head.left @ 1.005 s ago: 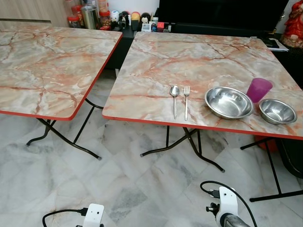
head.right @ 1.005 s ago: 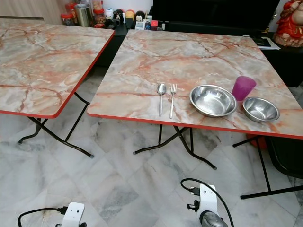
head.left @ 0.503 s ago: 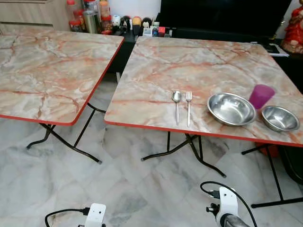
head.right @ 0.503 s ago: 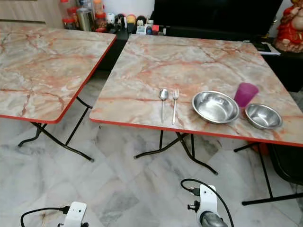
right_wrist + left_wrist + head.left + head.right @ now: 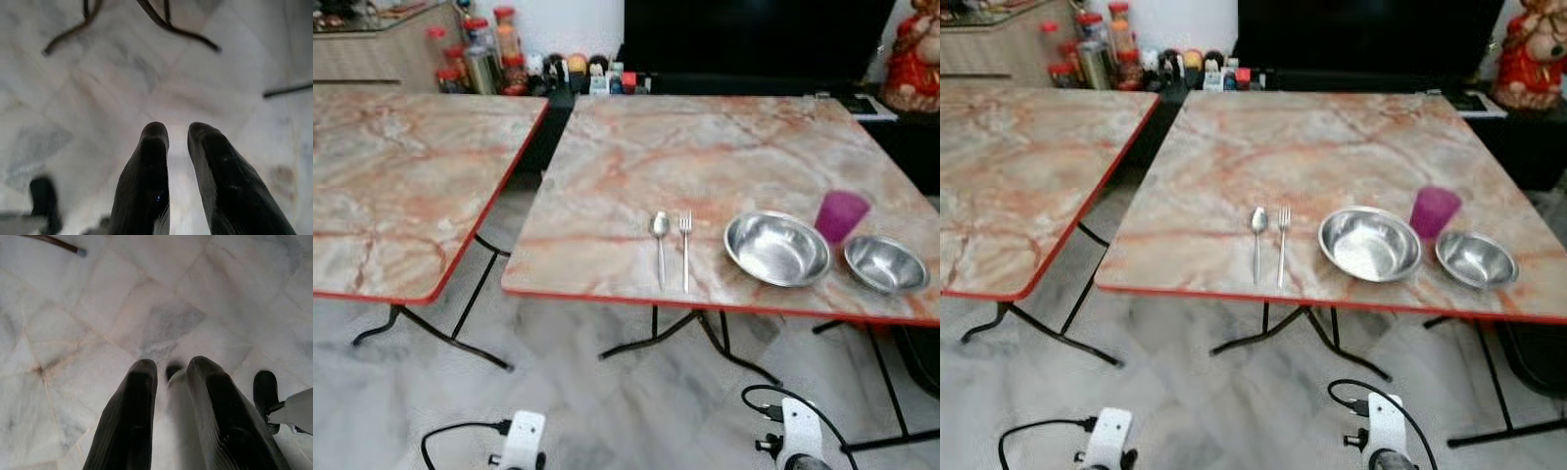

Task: Setting the table

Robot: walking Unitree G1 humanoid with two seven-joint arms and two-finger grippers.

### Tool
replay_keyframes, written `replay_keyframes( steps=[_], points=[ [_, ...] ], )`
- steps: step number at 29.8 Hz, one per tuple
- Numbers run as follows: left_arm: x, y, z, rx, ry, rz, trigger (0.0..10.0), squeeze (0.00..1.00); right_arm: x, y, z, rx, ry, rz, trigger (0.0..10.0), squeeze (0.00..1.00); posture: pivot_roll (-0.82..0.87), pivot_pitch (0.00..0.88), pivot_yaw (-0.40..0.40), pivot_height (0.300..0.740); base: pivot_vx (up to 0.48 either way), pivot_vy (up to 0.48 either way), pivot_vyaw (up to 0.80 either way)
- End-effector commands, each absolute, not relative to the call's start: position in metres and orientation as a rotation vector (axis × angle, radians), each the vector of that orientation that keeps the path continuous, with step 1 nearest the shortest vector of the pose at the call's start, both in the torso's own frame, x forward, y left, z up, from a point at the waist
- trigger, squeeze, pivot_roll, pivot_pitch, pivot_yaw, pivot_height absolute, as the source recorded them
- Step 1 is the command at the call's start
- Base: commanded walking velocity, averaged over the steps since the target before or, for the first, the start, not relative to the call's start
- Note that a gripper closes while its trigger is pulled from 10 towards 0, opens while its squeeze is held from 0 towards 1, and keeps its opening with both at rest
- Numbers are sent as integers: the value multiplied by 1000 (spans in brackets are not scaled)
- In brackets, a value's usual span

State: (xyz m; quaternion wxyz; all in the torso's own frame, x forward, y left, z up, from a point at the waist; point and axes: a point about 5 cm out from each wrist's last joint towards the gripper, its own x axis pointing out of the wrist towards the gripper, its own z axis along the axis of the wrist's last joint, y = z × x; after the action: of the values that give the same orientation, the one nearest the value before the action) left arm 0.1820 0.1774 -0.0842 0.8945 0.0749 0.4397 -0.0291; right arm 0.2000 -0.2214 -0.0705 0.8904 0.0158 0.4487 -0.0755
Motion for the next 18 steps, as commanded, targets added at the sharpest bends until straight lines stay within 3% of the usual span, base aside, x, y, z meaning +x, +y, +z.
replay_keyframes(
  steps=[1,18],
  points=[
    [175,187,-86,173,937,-37,10000,0,204,-214,-70,44,923,-140,10000,0,-1,60,-53,736,0,0,0],
    [171,187,-89,171,957,-46,10000,0,204,-213,-70,51,918,-136,10000,0,0,60,-53,736,0,0,0]
  ],
)
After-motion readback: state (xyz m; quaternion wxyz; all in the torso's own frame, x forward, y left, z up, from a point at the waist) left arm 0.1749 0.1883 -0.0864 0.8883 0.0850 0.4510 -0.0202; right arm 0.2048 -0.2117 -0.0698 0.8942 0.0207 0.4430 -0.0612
